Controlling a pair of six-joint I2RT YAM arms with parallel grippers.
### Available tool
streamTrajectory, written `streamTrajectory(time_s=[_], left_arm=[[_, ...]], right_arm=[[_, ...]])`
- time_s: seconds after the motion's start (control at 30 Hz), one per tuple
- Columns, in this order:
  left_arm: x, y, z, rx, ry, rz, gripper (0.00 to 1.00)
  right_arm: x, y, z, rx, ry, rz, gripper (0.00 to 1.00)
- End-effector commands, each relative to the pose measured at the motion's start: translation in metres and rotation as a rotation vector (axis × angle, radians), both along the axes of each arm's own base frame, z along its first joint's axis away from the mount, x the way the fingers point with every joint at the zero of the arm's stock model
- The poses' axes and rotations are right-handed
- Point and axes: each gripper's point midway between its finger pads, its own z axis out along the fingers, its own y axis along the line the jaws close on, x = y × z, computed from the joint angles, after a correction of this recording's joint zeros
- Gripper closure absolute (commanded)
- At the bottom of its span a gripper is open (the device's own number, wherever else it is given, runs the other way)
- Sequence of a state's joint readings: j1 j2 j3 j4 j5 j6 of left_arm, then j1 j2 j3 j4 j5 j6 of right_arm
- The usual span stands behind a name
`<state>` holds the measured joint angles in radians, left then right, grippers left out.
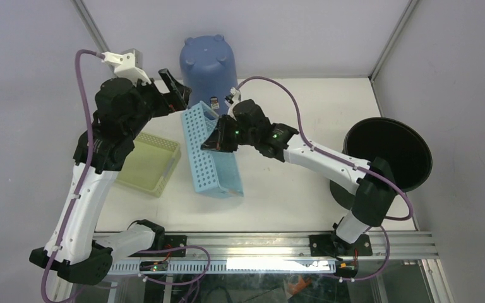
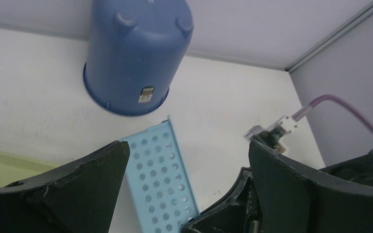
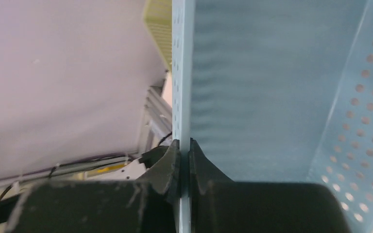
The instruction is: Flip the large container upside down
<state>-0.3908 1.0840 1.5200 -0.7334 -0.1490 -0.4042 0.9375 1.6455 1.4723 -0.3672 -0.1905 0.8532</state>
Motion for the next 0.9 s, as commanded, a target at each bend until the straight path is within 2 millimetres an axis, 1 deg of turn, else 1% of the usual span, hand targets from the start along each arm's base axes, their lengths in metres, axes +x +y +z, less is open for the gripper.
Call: streamTrajectory(time_s=[0.0,0.03,0.07,0.1,0.13,0.2,0.27,0.3,0.4,0.43,0.47,0.5,0.57,0.6,0.63,0.7,0.73,0.8,0.87], left_arm=[[-0.013,-0.002,0.042,-0.04,-0.093,-0.047,0.01],[-0.013,-0.003,0.042,-0.042,-0.091,-0.054,0.01],[-0.012,-0.004,0.041,-0.042,-0.086,-0.059,0.01],[-0.011,-0.006,0.037,-0.042,-0.076,-0.063,0.01],[-0.01,-0.007,0.033,-0.043,-0.065,-0.064,0.01],[-0.007,-0.009,0.025,-0.041,-0.045,-0.069,0.01],[-0.006,-0.011,0.021,-0.041,-0.033,-0.075,0.01],[-0.005,-0.012,0.02,-0.042,-0.03,-0.08,0.01],[-0.003,-0.017,0.017,-0.043,-0.023,-0.097,0.01],[-0.003,-0.018,0.017,-0.043,-0.021,-0.103,0.01],[-0.002,-0.019,0.016,-0.043,-0.02,-0.108,0.01],[-0.002,-0.021,0.014,-0.044,-0.016,-0.114,0.01],[0.0,-0.023,0.012,-0.045,-0.009,-0.124,0.01],[0.0,-0.024,0.011,-0.045,-0.007,-0.129,0.01],[0.0,-0.025,0.01,-0.044,-0.006,-0.133,0.01],[0.001,-0.027,0.008,-0.046,0.0,-0.139,0.01],[0.002,-0.028,0.006,-0.047,0.003,-0.145,0.01],[0.003,-0.031,0.001,-0.046,0.017,-0.155,0.01],[0.005,-0.033,-0.01,-0.044,0.047,-0.159,0.01]], right_arm=[[-0.023,0.02,0.057,0.381,0.077,0.13,1.0],[-0.022,0.016,0.049,0.397,0.11,0.13,1.0],[-0.015,0.01,0.038,0.401,0.103,0.112,1.0],[-0.016,0.004,0.033,0.436,0.161,0.112,1.0],[-0.015,-0.004,0.022,0.443,0.196,0.103,1.0],[-0.01,-0.02,0.002,0.438,0.22,0.072,1.0],[-0.008,-0.037,-0.008,0.426,0.23,0.036,1.0],[-0.01,-0.044,-0.013,0.413,0.243,0.025,1.0],[-0.005,-0.071,-0.021,0.391,0.265,-0.042,1.0],[-0.007,-0.08,-0.025,0.387,0.283,-0.041,1.0],[-0.008,-0.089,-0.03,0.379,0.284,-0.049,0.96],[-0.006,-0.097,-0.034,0.374,0.289,-0.068,0.89],[-0.005,-0.112,-0.045,0.335,0.305,-0.104,0.73],[-0.004,-0.118,-0.049,0.31,0.304,-0.123,0.63],[-0.003,-0.125,-0.054,0.275,0.297,-0.149,0.56],[0.0,-0.137,-0.064,0.204,0.287,-0.188,0.54],[0.001,-0.142,-0.066,0.17,0.276,-0.205,0.49],[0.005,-0.148,-0.065,0.109,0.247,-0.22,0.41],[0.009,-0.15,-0.058,0.073,0.215,-0.219,0.39]])
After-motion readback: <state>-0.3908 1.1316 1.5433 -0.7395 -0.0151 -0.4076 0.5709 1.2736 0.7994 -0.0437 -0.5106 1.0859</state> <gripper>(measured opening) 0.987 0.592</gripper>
